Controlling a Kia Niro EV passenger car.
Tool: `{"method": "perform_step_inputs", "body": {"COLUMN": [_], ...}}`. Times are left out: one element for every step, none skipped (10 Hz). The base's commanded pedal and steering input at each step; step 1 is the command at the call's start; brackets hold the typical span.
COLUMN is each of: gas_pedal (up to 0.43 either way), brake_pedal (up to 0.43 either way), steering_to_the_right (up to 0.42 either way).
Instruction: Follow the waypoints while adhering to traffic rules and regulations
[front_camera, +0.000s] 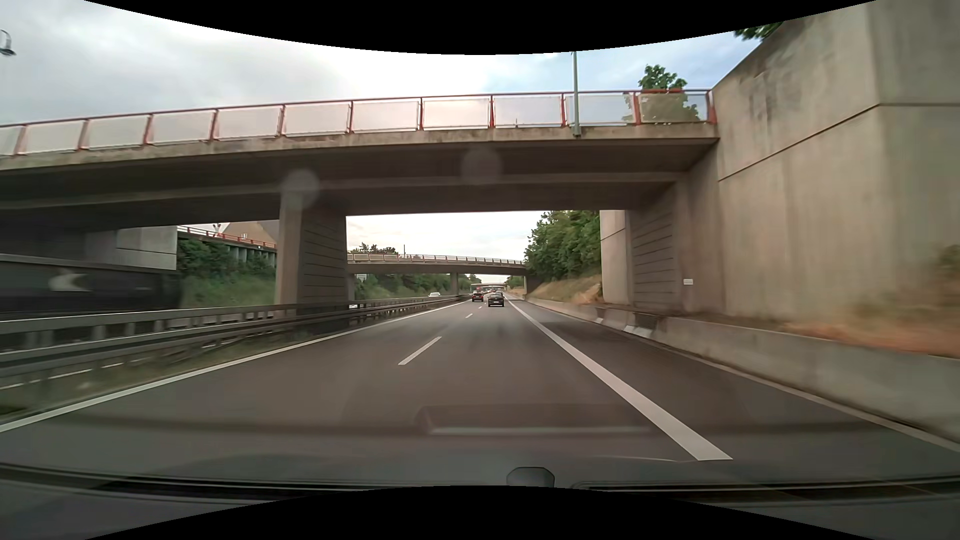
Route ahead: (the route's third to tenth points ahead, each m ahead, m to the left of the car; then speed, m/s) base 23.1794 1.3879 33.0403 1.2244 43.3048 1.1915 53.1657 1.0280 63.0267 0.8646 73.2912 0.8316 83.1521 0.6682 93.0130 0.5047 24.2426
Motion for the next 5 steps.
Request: {"method": "perform_step_inputs", "body": {"gas_pedal": [0.177, 0.177, 0.177, 0.177, 0.177], "brake_pedal": [0.000, 0.000, 0.000, 0.000, 0.000], "steering_to_the_right": [-0.002, -0.002, -0.001, -0.001, -0.001]}}
